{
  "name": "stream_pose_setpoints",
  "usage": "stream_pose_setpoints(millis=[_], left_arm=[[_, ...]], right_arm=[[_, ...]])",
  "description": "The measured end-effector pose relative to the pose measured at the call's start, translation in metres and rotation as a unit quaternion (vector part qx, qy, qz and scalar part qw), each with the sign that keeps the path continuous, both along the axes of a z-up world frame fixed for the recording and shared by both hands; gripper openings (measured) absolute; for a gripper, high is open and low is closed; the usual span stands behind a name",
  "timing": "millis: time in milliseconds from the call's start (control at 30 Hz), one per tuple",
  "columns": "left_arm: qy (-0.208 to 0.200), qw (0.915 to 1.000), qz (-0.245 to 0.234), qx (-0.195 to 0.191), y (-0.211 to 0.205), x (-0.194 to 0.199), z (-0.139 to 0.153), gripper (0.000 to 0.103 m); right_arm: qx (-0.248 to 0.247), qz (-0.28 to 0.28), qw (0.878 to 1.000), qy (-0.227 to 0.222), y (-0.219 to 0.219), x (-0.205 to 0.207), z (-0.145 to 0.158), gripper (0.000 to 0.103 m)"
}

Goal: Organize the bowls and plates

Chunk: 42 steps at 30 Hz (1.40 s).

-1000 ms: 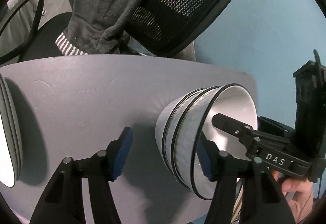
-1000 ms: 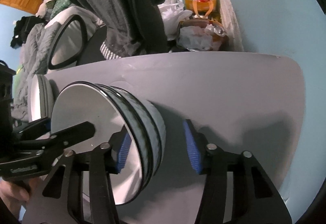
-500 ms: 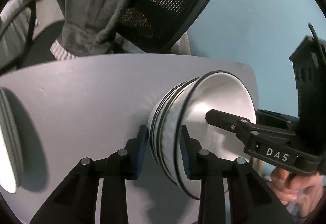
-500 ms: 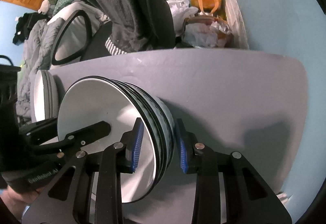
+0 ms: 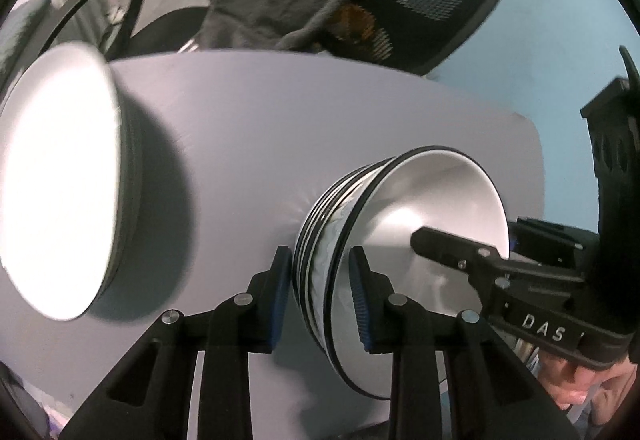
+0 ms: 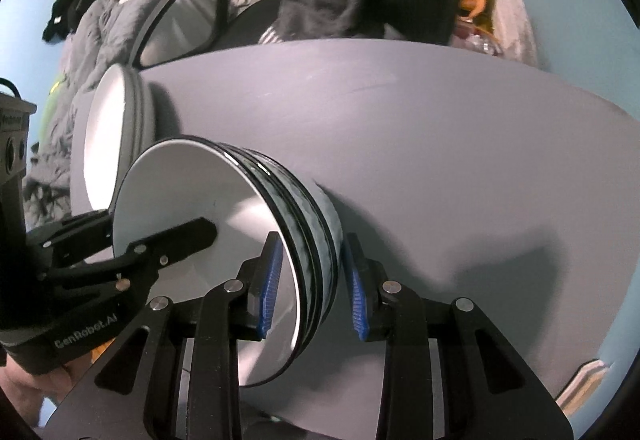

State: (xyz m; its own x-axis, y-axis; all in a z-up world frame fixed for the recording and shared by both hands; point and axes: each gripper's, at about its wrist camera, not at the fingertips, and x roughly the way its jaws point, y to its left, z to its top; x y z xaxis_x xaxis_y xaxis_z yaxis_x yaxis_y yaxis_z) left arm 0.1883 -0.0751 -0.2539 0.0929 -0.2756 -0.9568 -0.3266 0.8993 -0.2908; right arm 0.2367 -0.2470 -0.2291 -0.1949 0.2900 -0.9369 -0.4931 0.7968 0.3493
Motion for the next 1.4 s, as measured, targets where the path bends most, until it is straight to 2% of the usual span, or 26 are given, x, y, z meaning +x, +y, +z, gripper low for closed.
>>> stream_pose_setpoints(millis=[233,433,567,667,767,1000,1200,1300,1333,1400], left_arm=[[0.017,0.9995,0.025,-0.011,0.03,-0.031,-0.001,0.026],[0.025,0.9977,0.039,-0.049,0.042,-0.035,-0.007,0.023],[0.027,0.999,0.017,-0.03,0.035,-0.031,-0.006,0.022],[0.024,0.9993,0.009,-0.026,0.034,-0.031,-0.004,0.021],[0.029,0.9989,0.013,-0.035,0.036,-0.03,-0.006,0.021],[0.035,0.9987,0.004,-0.037,0.037,-0.025,-0.007,0.021],[0.036,0.9986,-0.005,-0.037,0.035,-0.02,-0.011,0.021],[0.036,0.9986,-0.013,-0.036,0.034,-0.019,-0.011,0.022],[0.036,0.9986,-0.014,-0.037,0.034,-0.018,-0.011,0.022],[0.037,0.9985,-0.017,-0.038,0.033,-0.018,-0.01,0.022]], right_arm=[[-0.003,0.029,1.0,0.006,0.036,-0.018,-0.004,0.031],[-0.009,0.029,0.999,0.03,0.041,-0.019,-0.009,0.034],[-0.01,0.027,0.998,0.057,0.037,-0.017,-0.014,0.035],[-0.023,0.03,0.998,0.049,0.038,-0.019,-0.012,0.035],[-0.039,0.035,0.998,0.026,0.04,-0.024,-0.009,0.046],[-0.052,0.05,0.997,0.002,0.045,-0.032,-0.006,0.046],[-0.051,0.041,0.998,0.025,0.044,-0.026,-0.007,0.042],[-0.055,0.048,0.997,0.037,0.046,-0.024,-0.008,0.035],[-0.051,0.045,0.996,0.051,0.046,-0.023,-0.009,0.028],[-0.051,0.036,0.996,0.059,0.046,-0.021,-0.009,0.027]])
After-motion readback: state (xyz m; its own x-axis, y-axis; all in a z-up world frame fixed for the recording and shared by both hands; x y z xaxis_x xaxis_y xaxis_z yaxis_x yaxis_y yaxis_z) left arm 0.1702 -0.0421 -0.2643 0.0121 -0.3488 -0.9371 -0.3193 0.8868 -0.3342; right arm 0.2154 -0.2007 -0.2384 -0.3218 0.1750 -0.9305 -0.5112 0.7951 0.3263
